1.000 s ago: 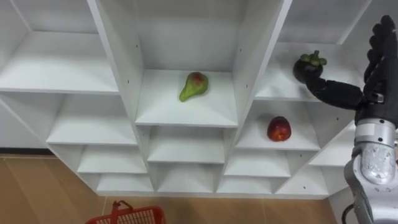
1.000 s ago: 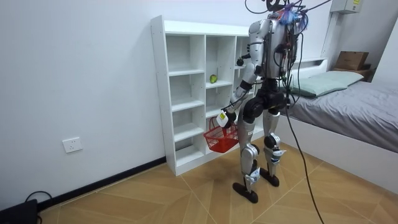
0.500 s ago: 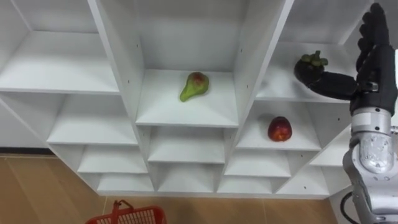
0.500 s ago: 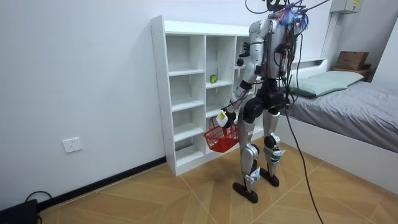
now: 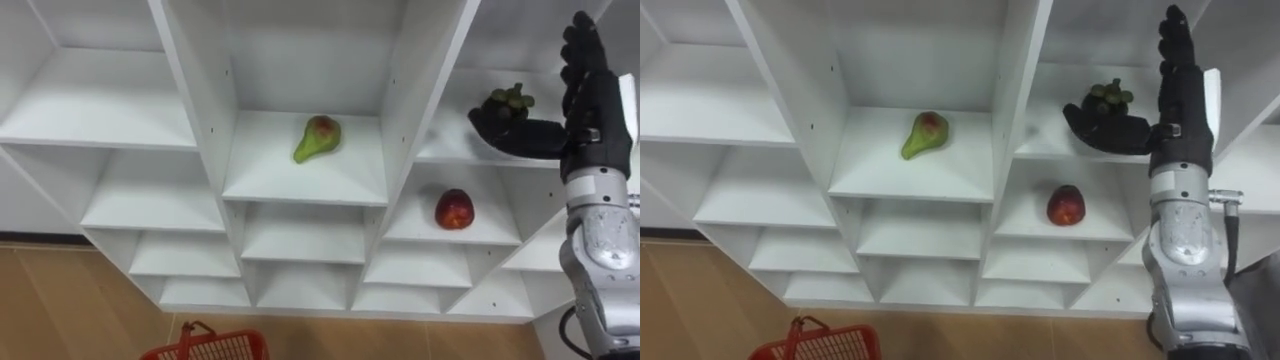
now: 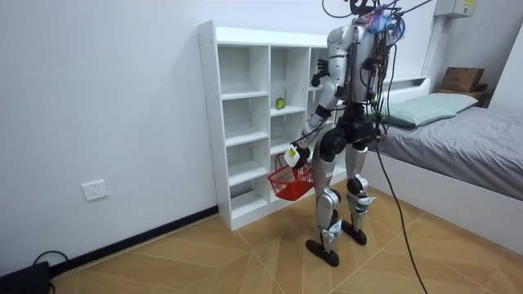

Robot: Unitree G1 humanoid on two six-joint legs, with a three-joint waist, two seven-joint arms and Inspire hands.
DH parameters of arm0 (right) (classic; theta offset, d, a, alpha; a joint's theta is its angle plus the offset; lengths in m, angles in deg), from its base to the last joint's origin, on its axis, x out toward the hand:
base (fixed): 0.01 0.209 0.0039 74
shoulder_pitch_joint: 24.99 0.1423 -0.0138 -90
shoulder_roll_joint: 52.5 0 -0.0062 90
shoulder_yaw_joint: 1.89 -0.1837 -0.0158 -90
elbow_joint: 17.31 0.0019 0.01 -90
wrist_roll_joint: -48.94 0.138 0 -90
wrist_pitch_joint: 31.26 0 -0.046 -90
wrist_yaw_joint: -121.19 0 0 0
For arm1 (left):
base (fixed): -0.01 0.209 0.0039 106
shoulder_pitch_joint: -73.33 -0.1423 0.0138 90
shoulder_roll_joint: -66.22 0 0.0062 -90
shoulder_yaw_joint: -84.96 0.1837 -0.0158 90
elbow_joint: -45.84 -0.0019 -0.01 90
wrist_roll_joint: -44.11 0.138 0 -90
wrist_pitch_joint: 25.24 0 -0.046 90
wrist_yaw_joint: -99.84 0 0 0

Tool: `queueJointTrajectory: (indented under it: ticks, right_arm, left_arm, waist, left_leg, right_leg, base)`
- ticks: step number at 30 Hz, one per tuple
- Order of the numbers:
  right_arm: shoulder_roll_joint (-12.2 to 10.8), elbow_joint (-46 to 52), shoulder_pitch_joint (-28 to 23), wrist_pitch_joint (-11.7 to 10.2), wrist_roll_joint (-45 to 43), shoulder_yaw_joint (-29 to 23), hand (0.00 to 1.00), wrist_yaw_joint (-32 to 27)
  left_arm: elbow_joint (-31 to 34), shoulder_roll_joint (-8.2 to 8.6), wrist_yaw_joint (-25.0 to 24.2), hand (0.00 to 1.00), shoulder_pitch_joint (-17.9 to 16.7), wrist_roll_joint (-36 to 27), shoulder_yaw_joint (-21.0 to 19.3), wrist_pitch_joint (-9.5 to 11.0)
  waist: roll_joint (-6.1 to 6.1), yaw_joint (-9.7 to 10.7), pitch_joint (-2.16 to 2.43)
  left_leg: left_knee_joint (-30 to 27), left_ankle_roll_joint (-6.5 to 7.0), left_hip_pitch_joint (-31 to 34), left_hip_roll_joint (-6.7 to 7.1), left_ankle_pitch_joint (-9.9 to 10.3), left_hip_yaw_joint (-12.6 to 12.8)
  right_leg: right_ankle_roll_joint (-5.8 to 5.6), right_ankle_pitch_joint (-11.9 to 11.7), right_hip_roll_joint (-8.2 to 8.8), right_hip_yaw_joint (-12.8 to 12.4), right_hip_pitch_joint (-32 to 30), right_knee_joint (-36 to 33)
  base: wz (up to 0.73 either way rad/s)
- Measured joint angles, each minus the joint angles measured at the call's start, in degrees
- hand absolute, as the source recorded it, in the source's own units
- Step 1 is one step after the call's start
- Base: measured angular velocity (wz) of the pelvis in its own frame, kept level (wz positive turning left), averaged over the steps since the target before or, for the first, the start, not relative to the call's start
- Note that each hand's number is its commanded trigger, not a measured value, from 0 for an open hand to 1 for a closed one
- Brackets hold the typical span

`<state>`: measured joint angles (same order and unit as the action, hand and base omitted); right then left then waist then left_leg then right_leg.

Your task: Collect fruits from the closet

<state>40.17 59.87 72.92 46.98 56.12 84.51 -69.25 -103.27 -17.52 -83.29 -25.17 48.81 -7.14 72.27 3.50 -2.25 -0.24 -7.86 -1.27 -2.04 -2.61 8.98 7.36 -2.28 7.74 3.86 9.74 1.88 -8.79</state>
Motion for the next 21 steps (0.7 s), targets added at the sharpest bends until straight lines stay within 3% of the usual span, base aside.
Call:
queueJointTrajectory:
  ticks: [16,21]
  right_arm:
    - [0.0,-5.9,3.4,1.1,-0.3,-0.1,0.00,2.1]
    - [0.0,-7.2,3.4,2.5,-1.3,-0.1,0.00,3.8]
  left_arm:
    - [0.0,-0.39,-1.2,1.00,0.1,0.0,-0.3,-0.1]
    - [0.0,-0.46,-2.5,1.00,0.2,0.0,-1.8,-1.4]
  waist:
    - [0.67,0.1,-0.02]
    - [0.84,-0.6,-0.04]
  left_leg:
    - [-0.1,-0.03,0.4,0.00,0.0,-0.4]
    - [-0.4,-0.03,0.4,0.01,0.0,-0.5]
  right_leg:
    - [0.00,0.0,0.07,1.0,0.0,0.0]
    - [0.00,0.0,0.13,1.3,0.0,0.0]
  base:
    - [0.00]
    - [0.00]
